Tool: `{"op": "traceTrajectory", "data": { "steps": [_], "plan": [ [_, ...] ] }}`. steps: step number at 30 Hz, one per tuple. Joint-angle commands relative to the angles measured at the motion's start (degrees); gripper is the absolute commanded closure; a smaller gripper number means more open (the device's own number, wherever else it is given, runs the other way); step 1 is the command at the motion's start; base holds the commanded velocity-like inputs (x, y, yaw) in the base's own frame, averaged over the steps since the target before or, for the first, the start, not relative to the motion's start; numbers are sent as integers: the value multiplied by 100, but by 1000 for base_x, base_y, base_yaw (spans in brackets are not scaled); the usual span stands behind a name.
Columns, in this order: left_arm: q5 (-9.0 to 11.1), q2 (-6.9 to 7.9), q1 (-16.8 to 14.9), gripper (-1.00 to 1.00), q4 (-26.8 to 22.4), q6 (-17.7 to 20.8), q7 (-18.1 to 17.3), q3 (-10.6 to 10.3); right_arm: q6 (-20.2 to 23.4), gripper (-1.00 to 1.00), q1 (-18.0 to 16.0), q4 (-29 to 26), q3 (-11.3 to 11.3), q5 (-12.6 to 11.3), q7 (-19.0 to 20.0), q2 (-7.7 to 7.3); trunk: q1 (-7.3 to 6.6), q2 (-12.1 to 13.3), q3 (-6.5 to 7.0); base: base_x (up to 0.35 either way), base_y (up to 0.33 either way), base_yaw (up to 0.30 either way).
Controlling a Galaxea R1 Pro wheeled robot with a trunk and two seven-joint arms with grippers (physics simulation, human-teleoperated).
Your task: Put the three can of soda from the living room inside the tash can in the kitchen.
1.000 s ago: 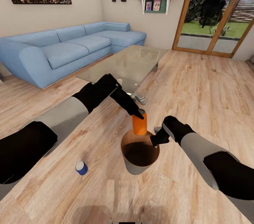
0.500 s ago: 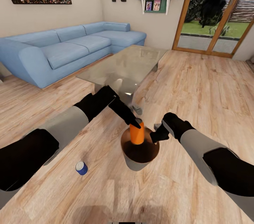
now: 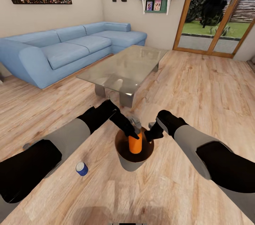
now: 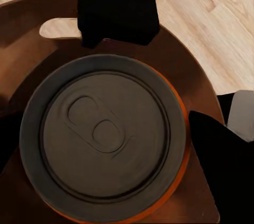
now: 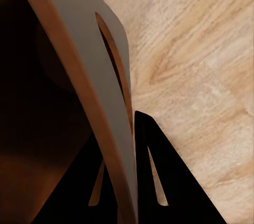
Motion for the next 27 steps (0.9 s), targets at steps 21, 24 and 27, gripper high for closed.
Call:
{"op": "traceTrajectory", "data": {
  "steps": [21,24,27],
  "plan": [
    [11,-9,425,100,470,-463,1007,-175,29,100,-216,324,-81,-194,35,226,-1,-1,1,0,0,0],
    [15,-18,471,100,470,-458,1030,-318,29,100,-225,329,-81,-195,35,235,-1,-1,1,0,0,0],
    [17,-22,491,100,470,-451,1039,-446,29,100,-228,331,-81,-194,35,232,-1,-1,1,0,0,0]
  ]
}}
